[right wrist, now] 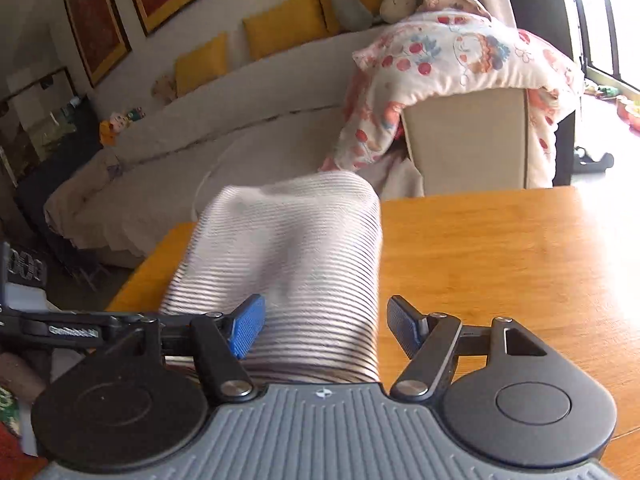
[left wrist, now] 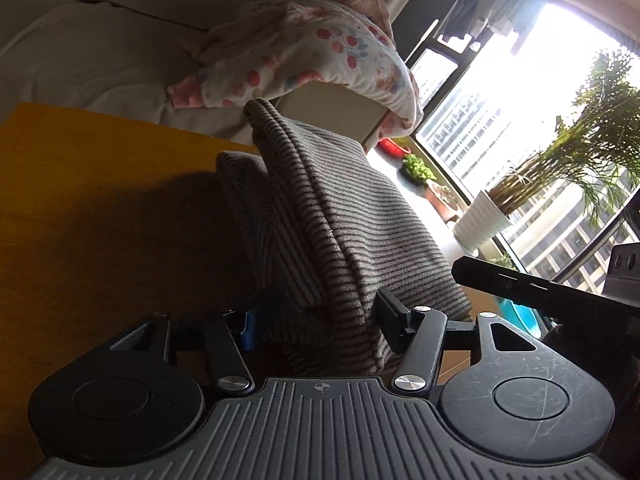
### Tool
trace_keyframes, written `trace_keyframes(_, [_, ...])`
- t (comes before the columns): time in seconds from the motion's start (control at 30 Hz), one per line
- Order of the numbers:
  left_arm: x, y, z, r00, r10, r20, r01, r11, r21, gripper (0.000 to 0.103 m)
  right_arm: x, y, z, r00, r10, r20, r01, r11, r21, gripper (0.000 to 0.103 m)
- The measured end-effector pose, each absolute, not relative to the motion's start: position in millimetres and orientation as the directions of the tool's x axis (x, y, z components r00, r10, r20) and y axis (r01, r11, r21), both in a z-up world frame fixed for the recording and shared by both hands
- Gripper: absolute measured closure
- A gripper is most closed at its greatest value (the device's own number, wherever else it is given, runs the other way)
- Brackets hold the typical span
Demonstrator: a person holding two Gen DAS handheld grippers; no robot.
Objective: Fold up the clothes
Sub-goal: 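Open both grippers and pull them back from the folded sweater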
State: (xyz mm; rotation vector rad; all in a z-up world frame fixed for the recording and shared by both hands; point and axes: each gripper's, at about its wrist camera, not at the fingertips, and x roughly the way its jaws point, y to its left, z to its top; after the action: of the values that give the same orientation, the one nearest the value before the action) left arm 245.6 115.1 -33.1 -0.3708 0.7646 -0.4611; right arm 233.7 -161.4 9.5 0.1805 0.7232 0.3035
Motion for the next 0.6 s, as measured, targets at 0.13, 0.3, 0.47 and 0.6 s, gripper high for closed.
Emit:
trace_keyframes(0.13, [225,111,-27,0.682,-0.454,-0.574,0.216,0.874,-0.436,0.026,206,-171,7,0.740,0.311,-0.597,-0.175,0.945,0.275,0.015])
trace_keyframes(0.3, [174,99,-19,0.753,-0.321,-0.574,0.143,0.932,-0.334,0.004,162,-175,13,0.780,0.270,-0.564,-0.175,0.960,0.218,0.000])
trace_keyframes(0.47, [129,73,-23,0.748,-0.194,-0.634,0.079,0.976,-0.205,0.000,125,-170,-1,0.778,0.186,-0.600,-0.156,0.982,0.103,0.000])
trace_keyframes(0.6, [108,58,-33,0.739,-0.110,-0.664,0.039,0.992,-0.121,0.000,116,-167,-14,0.763,0.093,-0.640,-0.109,0.994,0.014,0.000])
